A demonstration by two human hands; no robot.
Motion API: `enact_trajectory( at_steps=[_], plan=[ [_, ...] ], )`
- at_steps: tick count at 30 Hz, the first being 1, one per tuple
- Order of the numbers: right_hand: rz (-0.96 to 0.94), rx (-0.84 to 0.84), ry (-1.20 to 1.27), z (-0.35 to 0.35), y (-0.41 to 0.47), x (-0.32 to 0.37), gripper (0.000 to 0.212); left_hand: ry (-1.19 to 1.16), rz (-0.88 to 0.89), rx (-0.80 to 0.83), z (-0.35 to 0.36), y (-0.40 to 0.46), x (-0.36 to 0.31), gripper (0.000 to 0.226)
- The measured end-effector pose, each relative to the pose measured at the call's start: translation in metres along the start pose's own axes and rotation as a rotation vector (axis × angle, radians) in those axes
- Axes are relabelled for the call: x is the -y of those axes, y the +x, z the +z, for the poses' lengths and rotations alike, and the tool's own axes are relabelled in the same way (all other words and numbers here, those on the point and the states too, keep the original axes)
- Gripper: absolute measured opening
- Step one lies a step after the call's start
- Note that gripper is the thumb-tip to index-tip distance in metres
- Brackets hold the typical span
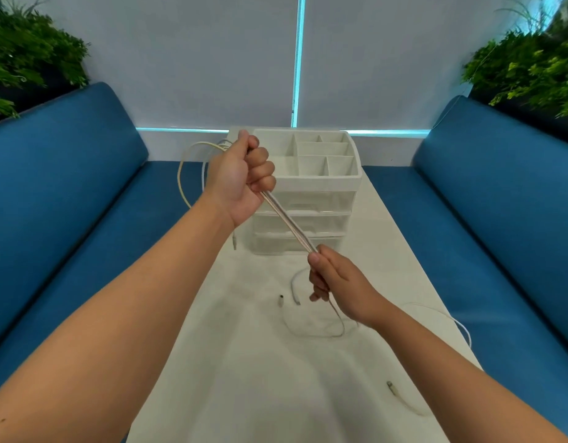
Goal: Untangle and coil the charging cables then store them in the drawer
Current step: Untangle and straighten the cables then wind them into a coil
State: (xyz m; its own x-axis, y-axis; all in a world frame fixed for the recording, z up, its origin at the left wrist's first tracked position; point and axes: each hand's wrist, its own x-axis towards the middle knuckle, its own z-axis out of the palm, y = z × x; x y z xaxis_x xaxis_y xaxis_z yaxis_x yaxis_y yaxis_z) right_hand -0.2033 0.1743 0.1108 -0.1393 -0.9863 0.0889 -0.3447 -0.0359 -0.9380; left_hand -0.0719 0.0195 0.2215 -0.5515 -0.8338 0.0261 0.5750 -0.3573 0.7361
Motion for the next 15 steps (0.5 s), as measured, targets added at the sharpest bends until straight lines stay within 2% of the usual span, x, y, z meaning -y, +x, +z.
enact_trajectory(
  at_steps=[4, 9, 12, 15],
  plan=[
    [0.028, -0.056, 0.006, -0.004, -0.007, 0.013, 0.033, -0.155, -0.007, -0.016, -0.009, 0.005, -0.007, 0.041],
    [-0.053, -0.100, 0.085, -0.024, -0.003, 0.074, 0.036, -0.443, -0.002, -0.019, -0.017, 0.013, -0.021, 0.039],
    [-0.071, -0.062, 0.061, -0.041, 0.001, 0.100, 0.037, -0.442, 0.001, -0.029, -0.014, 0.014, -0.025, 0.036],
    [-0.056, -0.027, 0.038, -0.050, 0.004, 0.114, 0.037, -0.333, -0.021, 0.006, -0.013, 0.015, -0.028, 0.042]
  ],
)
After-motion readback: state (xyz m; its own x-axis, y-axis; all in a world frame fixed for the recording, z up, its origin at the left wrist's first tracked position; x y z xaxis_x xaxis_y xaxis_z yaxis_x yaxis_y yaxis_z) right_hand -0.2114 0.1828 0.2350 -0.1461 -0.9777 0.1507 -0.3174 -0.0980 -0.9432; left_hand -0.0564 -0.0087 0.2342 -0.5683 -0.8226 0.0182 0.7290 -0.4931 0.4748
